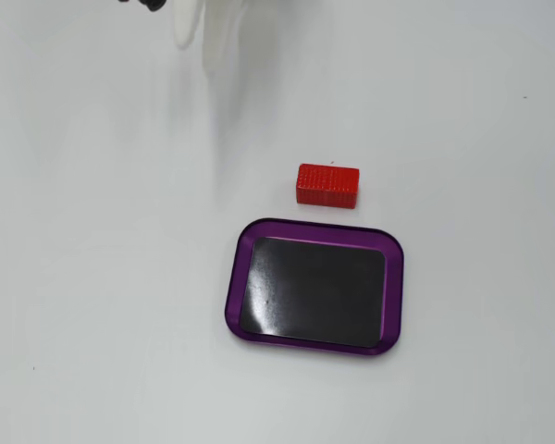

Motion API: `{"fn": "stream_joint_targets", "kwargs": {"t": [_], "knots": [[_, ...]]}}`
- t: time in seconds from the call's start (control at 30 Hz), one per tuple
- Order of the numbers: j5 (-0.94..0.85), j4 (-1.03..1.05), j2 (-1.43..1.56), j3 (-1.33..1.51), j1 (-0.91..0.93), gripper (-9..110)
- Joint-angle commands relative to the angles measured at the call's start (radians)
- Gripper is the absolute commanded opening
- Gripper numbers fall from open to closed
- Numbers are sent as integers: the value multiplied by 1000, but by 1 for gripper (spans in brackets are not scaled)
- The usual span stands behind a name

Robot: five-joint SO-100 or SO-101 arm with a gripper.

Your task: Remove the cube from the box.

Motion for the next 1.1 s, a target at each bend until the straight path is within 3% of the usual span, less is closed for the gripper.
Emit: {"fn": "stream_joint_targets", "kwargs": {"t": [0.0, 0.17, 0.33, 0.47, 1.07], "knots": [[38, -6, 29, 35, -2, 22], [140, -8, 34, 54, 0, 19], [161, -8, 34, 89, 0, -1], [149, -8, 32, 91, 3, 4], [149, -8, 34, 91, 2, 4]]}}
